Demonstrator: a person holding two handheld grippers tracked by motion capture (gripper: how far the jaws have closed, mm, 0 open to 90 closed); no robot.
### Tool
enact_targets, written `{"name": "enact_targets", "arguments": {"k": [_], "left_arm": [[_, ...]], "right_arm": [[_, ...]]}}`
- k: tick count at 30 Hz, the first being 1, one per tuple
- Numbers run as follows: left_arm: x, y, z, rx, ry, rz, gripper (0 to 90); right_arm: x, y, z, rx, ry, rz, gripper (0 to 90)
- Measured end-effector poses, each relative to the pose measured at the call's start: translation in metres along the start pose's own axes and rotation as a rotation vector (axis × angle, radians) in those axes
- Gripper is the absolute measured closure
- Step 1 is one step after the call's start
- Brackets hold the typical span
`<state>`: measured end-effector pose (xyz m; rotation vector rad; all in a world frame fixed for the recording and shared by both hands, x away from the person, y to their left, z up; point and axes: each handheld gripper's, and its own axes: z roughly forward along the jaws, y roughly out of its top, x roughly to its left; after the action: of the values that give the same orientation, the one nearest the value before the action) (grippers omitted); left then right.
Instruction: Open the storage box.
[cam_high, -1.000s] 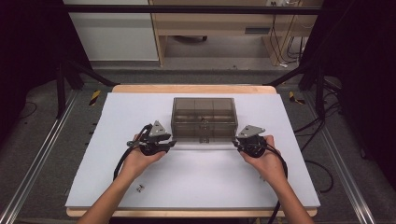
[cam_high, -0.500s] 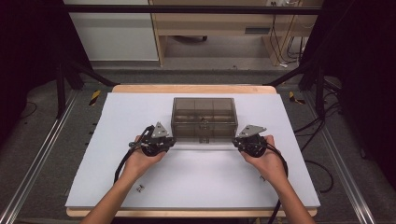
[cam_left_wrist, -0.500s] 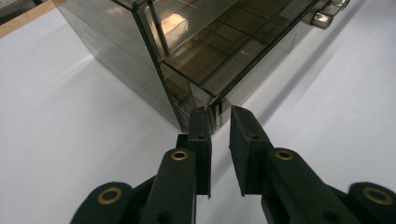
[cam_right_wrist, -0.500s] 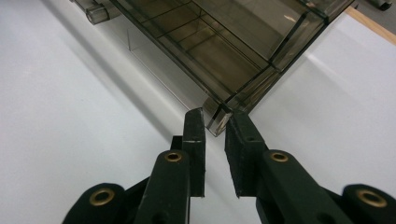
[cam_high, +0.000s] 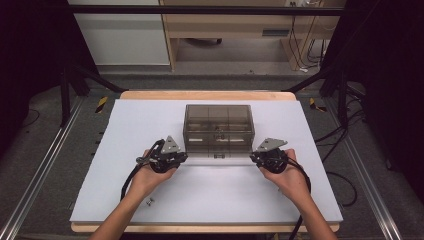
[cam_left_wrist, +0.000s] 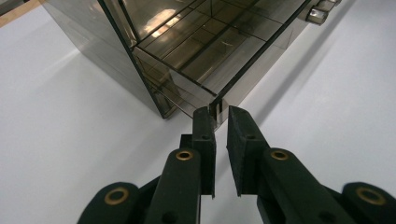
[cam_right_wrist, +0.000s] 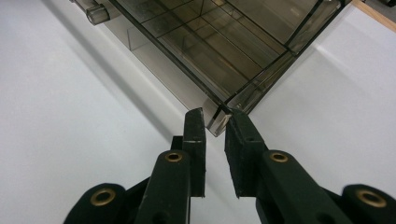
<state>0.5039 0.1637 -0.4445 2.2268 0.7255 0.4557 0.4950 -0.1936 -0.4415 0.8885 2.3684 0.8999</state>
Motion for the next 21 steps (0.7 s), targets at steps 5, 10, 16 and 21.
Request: {"name": "enact_targets", "arguments": {"k": [5, 10, 16, 21], "left_arm": [[-0.003, -0.002, -0.002, -0.001, -0.004, 0.003, 81.6], [-0.005, -0.005, -0.005, -0.006, -0.016, 0.003, 81.8], [-0.009, -0.007, -0.007, -0.010, -0.021, 0.007, 82.0], [-0.010, -0.009, -0.008, -0.010, -0.028, 0.006, 82.1]], "right_arm": [[0.004, -0.003, -0.003, -0.007, 0.002, 0.002, 78.9], [0.007, -0.005, -0.006, -0.002, 0.003, 0.000, 79.0], [0.010, -0.006, -0.009, 0.002, 0.005, -0.002, 78.9], [0.013, -0.008, -0.011, 0.003, 0.004, -0.002, 79.2]]}}
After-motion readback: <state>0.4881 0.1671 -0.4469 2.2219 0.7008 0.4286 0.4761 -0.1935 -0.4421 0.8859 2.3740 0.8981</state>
